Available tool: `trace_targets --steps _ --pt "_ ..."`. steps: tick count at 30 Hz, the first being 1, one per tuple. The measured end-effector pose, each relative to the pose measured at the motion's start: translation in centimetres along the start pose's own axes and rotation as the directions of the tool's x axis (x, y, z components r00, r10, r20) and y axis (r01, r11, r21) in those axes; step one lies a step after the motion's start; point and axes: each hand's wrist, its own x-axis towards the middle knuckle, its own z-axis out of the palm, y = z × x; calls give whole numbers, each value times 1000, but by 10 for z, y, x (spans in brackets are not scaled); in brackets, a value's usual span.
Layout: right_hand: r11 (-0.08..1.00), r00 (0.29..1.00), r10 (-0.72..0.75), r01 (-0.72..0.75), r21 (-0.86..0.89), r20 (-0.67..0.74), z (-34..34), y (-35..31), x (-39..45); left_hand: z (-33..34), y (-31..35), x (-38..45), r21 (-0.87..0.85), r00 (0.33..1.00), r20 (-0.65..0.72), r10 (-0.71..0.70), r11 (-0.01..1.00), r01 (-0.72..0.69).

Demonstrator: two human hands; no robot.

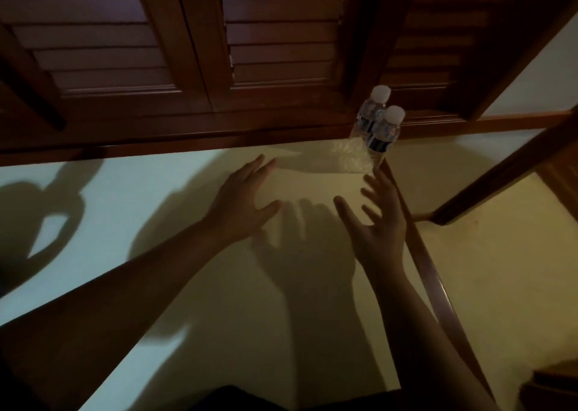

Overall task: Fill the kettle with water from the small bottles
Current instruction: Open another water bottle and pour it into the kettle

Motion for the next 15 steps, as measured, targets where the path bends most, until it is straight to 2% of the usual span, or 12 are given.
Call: trace_targets --steps 2,5,9,12,15 --pt "1000 989 -30 30 -2 147 12 -16 -16 -18 4 -32 -105 1000 -9 -27 994 26" --pt "994 924 -106 108 14 366 36 -39 -35 -46 1 -86 -217 990 -29 -138 968 128" --pt "983 830 -174 181 39 530 85 -67 -61 -82 -27 -156 -331 960 -99 -262 918 217" --pt "960 750 -273 256 117 602 126 -88 -84 -106 -50 -208 -498 920 -98 -378 819 284" --pt "968 679 -239 114 222 694 165 -116 -115 -130 -69 -259 -578 889 -159 -429 771 269"
